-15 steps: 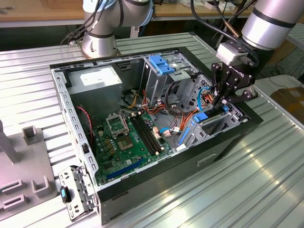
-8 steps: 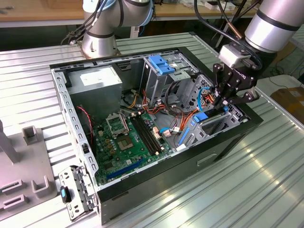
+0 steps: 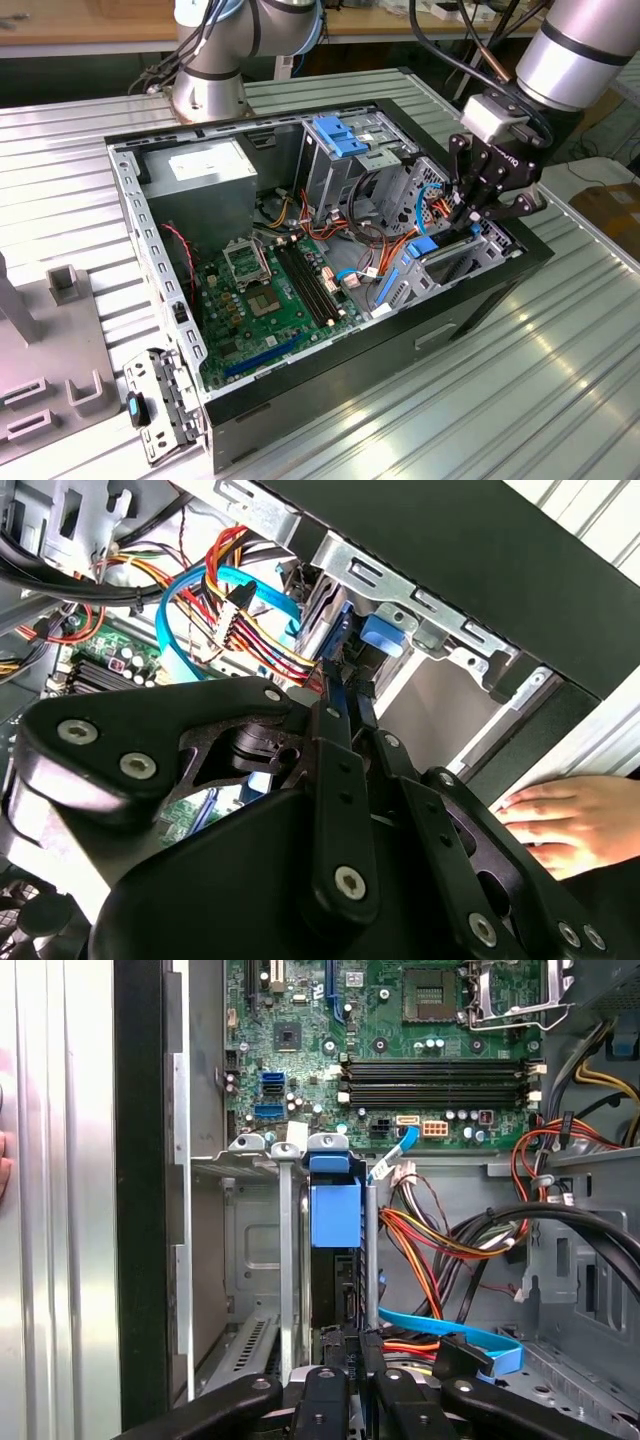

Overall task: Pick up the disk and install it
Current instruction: 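Insert the first disk wire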

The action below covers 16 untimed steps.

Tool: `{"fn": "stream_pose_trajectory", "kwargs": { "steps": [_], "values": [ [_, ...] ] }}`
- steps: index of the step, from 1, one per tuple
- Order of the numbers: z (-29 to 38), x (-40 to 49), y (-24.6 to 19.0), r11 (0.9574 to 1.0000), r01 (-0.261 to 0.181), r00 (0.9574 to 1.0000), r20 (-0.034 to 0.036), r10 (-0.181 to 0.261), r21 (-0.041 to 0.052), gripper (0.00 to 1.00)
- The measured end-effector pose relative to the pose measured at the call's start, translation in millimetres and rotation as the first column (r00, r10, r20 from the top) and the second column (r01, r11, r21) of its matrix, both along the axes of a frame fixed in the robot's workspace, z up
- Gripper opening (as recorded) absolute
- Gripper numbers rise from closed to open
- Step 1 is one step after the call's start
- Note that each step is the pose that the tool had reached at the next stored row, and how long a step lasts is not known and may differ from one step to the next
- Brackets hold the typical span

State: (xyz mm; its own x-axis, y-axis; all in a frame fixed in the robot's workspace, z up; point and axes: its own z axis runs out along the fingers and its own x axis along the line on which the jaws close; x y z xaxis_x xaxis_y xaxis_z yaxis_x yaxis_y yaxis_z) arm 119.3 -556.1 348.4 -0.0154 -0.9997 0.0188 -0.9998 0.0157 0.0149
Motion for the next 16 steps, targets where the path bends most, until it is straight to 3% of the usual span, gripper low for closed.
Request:
{"fn": "stream_pose_trajectory", "kwargs": {
  "steps": [9, 16],
  "values": [
    [2.3, -0.3, 0.1, 1.0, 0.0, 1.0, 0.0001, 0.0, -0.0049, 0.16],
    [-0.5, -0.4, 0.1, 1.0, -0.001, 1.0, 0.0001, 0.001, -0.0048, 0.16]
  ]
}}
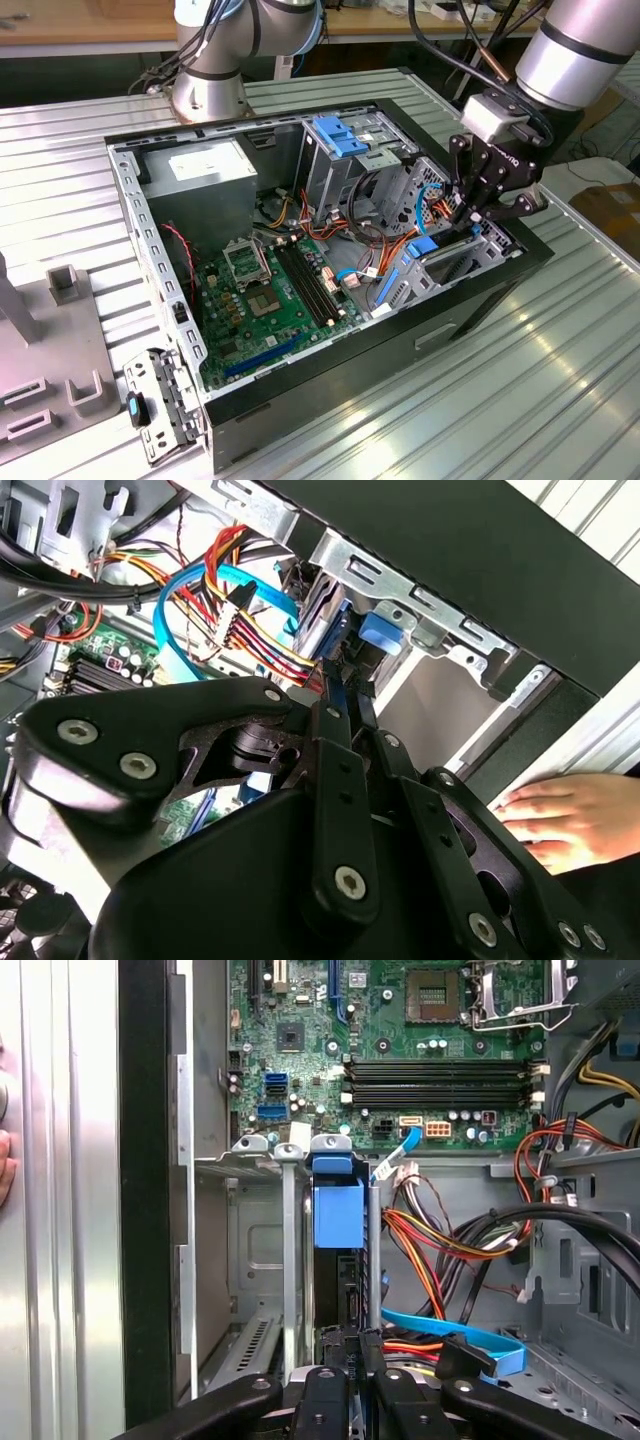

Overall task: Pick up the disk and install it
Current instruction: 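Insert the first disk wire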

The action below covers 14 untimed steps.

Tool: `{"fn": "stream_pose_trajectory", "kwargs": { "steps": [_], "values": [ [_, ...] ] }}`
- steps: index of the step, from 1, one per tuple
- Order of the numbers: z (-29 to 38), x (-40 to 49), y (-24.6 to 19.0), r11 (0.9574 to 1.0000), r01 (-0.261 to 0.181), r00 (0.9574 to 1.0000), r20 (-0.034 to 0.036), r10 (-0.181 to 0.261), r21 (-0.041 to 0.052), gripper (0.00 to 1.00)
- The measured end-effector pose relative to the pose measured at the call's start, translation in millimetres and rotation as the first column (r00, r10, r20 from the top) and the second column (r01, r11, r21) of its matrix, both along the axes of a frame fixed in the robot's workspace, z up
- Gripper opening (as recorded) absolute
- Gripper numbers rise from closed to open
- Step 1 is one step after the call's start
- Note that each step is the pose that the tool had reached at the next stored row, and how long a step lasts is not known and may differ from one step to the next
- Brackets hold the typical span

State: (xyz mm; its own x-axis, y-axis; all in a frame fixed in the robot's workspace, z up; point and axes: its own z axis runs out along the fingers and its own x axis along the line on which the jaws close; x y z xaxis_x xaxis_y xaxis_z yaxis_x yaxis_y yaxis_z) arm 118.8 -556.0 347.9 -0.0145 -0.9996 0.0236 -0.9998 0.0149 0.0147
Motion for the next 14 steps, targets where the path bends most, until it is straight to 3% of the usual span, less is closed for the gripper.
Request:
{"fn": "stream_pose_trajectory", "kwargs": {
  "steps": [14],
  "values": [
    [-2.7, 0.8, 3.3, 1.0, 0.001, 1.0, 0.0, -0.001, -0.0022, 0.16]
  ]
}}
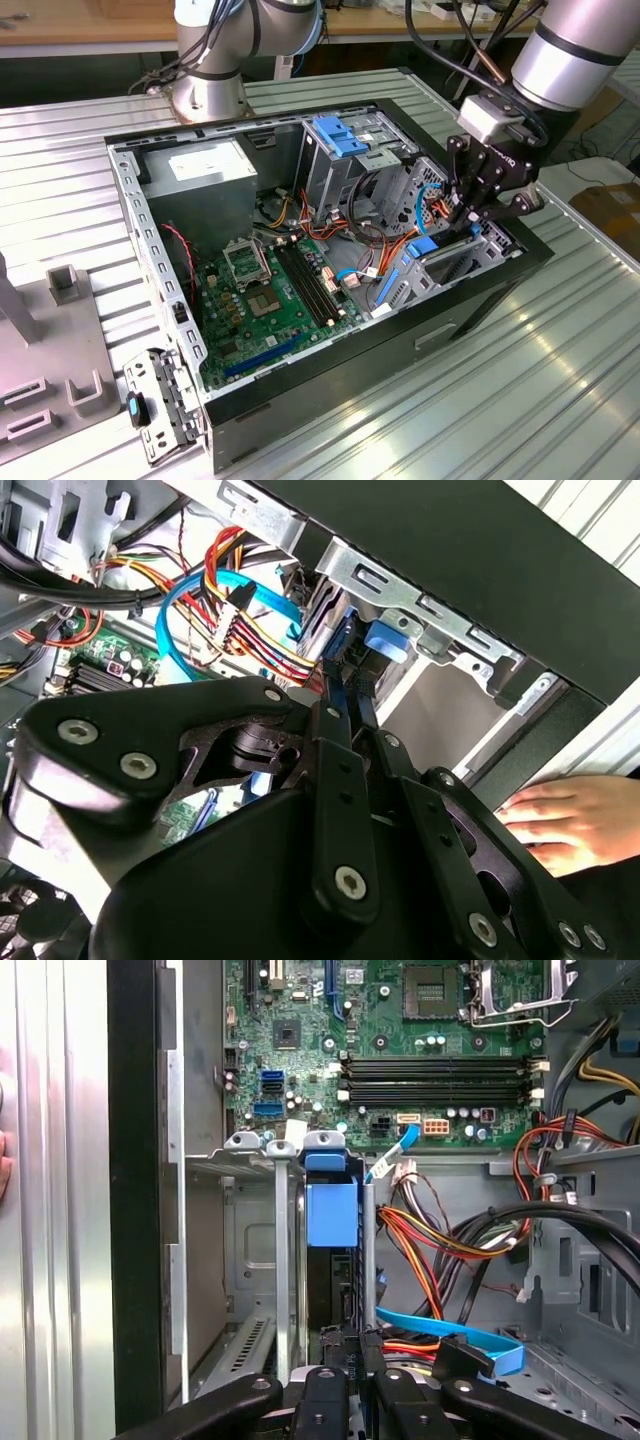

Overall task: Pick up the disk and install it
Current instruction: 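Insert the first disk wire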

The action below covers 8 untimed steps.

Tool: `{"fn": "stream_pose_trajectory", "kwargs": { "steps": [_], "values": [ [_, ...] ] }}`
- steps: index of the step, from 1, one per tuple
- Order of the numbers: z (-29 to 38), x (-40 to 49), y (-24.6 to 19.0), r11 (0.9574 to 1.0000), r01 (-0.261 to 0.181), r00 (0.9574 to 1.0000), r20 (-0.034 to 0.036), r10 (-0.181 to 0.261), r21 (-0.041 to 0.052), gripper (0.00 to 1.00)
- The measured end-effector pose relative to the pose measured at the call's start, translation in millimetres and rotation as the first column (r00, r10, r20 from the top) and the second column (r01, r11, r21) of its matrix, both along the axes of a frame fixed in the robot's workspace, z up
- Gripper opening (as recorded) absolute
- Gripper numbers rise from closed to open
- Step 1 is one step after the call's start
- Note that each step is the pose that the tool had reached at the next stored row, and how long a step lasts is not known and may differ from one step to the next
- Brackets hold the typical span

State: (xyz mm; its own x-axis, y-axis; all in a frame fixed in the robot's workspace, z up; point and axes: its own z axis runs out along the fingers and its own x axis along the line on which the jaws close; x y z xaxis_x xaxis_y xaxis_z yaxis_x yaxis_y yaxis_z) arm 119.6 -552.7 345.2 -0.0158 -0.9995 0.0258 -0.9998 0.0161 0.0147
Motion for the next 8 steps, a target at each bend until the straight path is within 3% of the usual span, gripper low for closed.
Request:
{"fn": "stream_pose_trajectory", "kwargs": {
  "steps": [8],
  "values": [
    [-5.8, 0.0, 0.0, 1.0, 0.0, 1.0, -0.0001, 0.0, 0.0018, 0.16]
  ]
}}
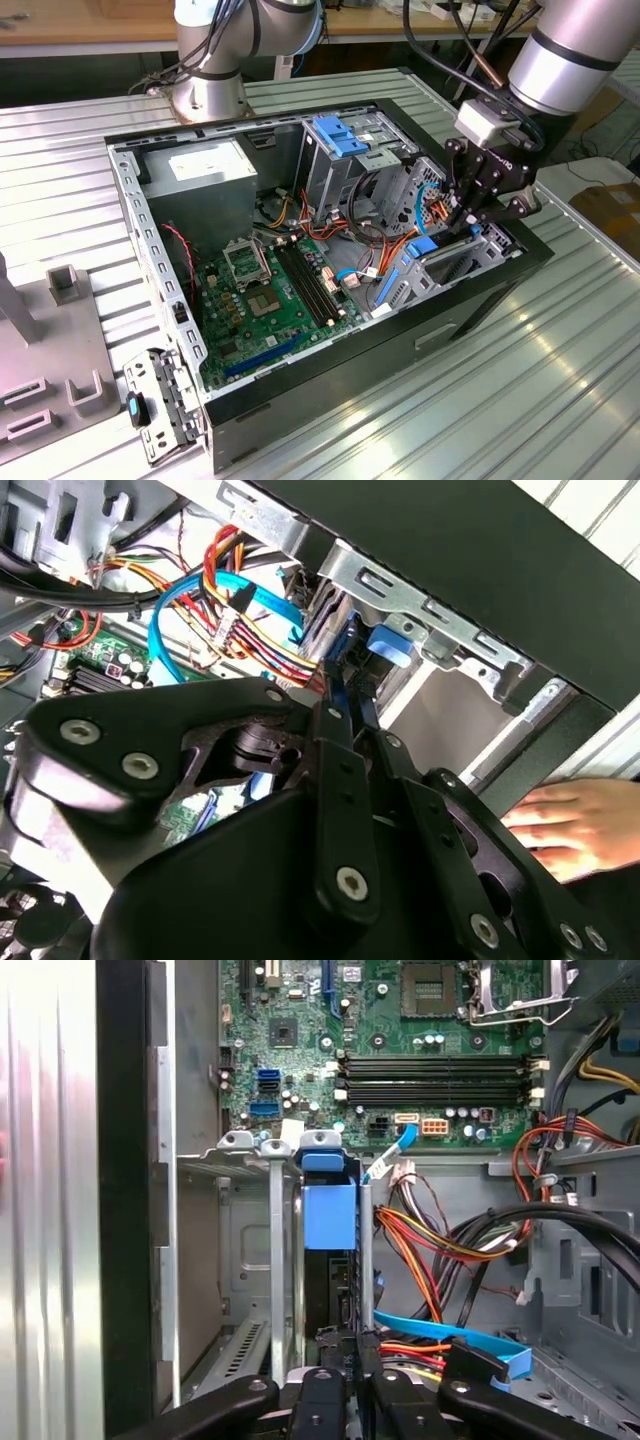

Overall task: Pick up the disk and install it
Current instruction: 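Insert the first disk wire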

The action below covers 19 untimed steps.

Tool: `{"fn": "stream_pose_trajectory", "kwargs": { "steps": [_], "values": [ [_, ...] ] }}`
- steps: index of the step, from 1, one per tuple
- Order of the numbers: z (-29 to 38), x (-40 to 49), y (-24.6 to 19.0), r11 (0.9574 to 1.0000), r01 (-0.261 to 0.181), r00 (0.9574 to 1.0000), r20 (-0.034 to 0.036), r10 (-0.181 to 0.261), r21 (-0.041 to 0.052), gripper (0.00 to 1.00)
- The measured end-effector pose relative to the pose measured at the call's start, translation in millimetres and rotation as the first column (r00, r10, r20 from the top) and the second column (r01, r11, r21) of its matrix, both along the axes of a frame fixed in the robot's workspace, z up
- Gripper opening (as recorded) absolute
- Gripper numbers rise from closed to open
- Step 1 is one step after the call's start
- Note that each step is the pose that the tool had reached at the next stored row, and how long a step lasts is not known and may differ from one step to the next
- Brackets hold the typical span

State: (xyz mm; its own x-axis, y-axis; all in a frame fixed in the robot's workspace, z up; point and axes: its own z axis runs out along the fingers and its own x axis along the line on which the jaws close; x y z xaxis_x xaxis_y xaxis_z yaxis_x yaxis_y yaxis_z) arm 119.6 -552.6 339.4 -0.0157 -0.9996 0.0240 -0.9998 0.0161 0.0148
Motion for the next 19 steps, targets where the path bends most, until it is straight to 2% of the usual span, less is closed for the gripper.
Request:
{"fn": "stream_pose_trajectory", "kwargs": {
  "steps": [5, 6, 8, 10, 11, 12, 13, 19],
  "values": [
    [-0.3, 0.0, 0.0, 1.0, 0.0, 1.0, 0.0001, 0.0, 0.0036, 0.16],
    [3.1, 0.0, -0.1, 1.0, 0.0, 1.0, 0.0001, 0.0, 0.0033, 0.24],
    [9.9, 0.0, -0.1, 1.0, 0.0, 1.0, 0.0001, 0.0, 0.0032, 0.24],
    [10.7, 0.1, 0.0, 1.0, 0.0, 1.0, 0.0001, 0.0, 0.0034, 0.24],
    [11.1, 0.1, 0.0, 1.0, 0.0, 1.0, 0.0001, 0.0, 0.0031, 0.16],
    [11.3, 0.0, 0.0, 1.0, 0.0, 1.0, 0.0001, 0.0, 0.0032, 0.16],
    [11.5, 0.0, 0.0, 1.0, 0.0, 1.0, 0.0001, 0.0, 0.0031, 0.11],
    [12.3, 0.0, 0.0, 1.0, 0.0, 1.0, 0.0, 0.0, 0.0032, 0.11]
  ]
}}
